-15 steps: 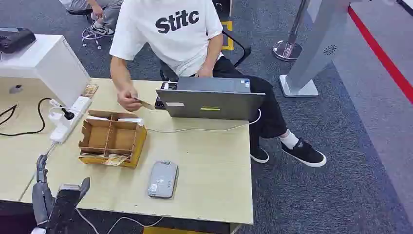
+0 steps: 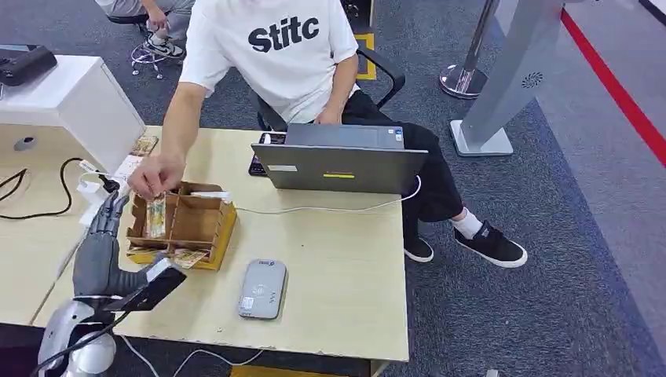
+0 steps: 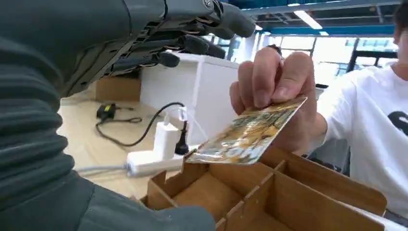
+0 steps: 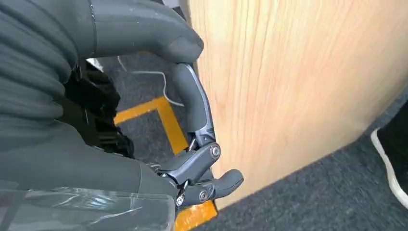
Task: Pass the card to the sensor for recognition and then transmit it.
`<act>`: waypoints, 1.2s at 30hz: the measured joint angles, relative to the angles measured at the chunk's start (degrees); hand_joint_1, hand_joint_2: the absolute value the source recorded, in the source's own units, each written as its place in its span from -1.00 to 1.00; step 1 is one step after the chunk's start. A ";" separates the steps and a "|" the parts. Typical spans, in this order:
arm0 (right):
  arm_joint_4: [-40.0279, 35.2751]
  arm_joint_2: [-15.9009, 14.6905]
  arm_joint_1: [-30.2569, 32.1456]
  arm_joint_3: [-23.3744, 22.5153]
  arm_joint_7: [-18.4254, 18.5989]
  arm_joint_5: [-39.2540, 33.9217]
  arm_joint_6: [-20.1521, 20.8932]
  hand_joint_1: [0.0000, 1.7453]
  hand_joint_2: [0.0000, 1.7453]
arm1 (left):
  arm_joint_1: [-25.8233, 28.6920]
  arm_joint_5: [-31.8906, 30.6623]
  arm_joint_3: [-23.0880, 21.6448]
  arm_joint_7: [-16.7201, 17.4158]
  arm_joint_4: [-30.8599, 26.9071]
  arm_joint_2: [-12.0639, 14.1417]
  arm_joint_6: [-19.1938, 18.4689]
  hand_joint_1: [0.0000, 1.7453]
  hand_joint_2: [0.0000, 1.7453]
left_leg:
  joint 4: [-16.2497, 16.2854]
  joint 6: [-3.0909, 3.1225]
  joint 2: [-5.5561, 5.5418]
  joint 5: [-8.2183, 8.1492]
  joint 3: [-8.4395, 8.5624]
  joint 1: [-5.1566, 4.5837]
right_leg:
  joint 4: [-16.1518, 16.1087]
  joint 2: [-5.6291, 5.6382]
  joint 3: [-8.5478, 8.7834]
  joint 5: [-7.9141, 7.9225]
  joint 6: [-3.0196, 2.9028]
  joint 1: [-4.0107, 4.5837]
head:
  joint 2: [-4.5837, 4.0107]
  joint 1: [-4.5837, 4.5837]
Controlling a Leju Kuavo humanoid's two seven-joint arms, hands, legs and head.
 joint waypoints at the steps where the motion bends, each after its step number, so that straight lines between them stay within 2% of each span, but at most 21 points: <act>1: 0.02 0.04 -0.12 -0.24 0.24 -0.09 0.28 -1.00 1.00 | -0.65 -1.77 -0.98 0.85 0.09 1.05 0.07 -1.00 1.00 | 0.00 0.00 0.00 0.00 0.00 0.00 | 0.00 0.00 0.00 0.00 0.00 0.00 | 0.00 0.00; 4: 0.20 0.09 -0.40 -0.72 0.50 -0.44 1.20 -1.00 1.00 | -2.44 -6.52 -3.75 3.12 0.46 3.93 0.50 -1.00 1.00 | 0.00 -0.03 0.01 0.02 0.00 0.00 | 0.00 0.01 -0.01 0.00 -0.01 0.00 | 0.00 0.00; 5: 0.26 0.11 -0.52 -0.87 0.61 -0.57 1.40 -1.00 1.00 | -3.05 -7.87 -4.59 3.74 0.55 4.70 0.57 -0.50 1.00 | 0.00 -0.03 0.01 0.02 -0.01 0.00 | 0.01 0.01 -0.01 0.00 -0.01 0.00 | 0.00 0.00; 6: 0.35 0.11 -0.64 -1.01 0.83 -0.63 1.73 -1.00 1.00 | -3.64 -9.35 -5.46 4.48 0.70 5.55 0.59 -0.50 1.00 | 0.00 -0.03 0.01 0.02 0.00 0.00 | 0.01 0.01 -0.01 0.00 -0.01 0.00 | 0.00 0.00; 7: 0.44 0.13 -0.73 -1.11 1.03 -0.70 2.03 -1.00 1.00 | -4.22 -10.84 -6.29 5.22 0.83 6.38 0.68 1.00 1.00 | 0.00 -0.03 0.01 0.03 0.00 0.01 | 0.01 0.02 -0.02 0.00 -0.01 0.00 | 0.00 0.00; 18: 1.05 0.59 -1.55 -3.17 2.69 -2.23 5.68 -1.00 1.00 | -11.54 -28.95 -15.73 12.65 3.65 14.46 1.94 1.00 1.00 | 0.00 -0.03 0.01 0.04 -0.01 0.01 | 0.03 0.02 -0.02 0.01 -0.01 0.00 | 0.00 0.02; 23: 1.25 0.81 -1.79 -3.69 3.32 -2.97 7.10 -1.00 1.00 | -13.72 -35.51 -17.83 14.79 4.28 15.71 2.75 1.00 1.00 | 0.00 -0.03 -0.01 0.04 -0.01 0.01 | 0.03 0.01 -0.01 0.01 -0.01 -0.01 | 0.00 0.00; 27: 1.36 0.92 -1.80 -3.76 3.19 -3.54 7.19 -1.00 1.00 | -14.09 -36.04 -18.12 11.97 4.33 13.92 2.75 1.00 1.00 | 0.01 -0.02 -0.03 0.05 -0.01 0.01 | 0.02 -0.01 -0.02 0.01 -0.01 -0.03 | 0.00 0.00; 30: 1.36 0.94 -1.78 -3.78 2.86 -3.98 7.19 -1.00 1.00 | -14.47 -36.10 -21.01 11.36 4.33 12.01 2.14 1.00 1.00 | 0.02 -0.02 -0.03 0.04 -0.02 0.00 | 0.02 0.00 -0.01 0.02 0.01 -0.04 | 0.00 0.00; 33: 1.40 0.94 -1.80 -3.80 2.69 -4.20 7.15 -1.00 1.00 | -15.45 -36.10 -26.85 12.26 4.35 9.98 1.01 1.00 1.00 | 0.06 -0.01 0.00 0.04 -0.02 -0.01 | 0.01 0.01 -0.03 0.05 0.05 -0.06 | 0.00 0.02; 36: 1.42 0.94 -1.84 -3.96 2.49 -4.63 7.06 -1.00 1.00 | -16.70 -36.19 -32.88 11.65 4.63 7.75 0.41 1.00 1.00 | 0.06 -0.01 -0.04 0.04 -0.03 -0.05 | 0.01 -0.02 -0.02 0.06 0.06 -0.08 | 0.00 0.00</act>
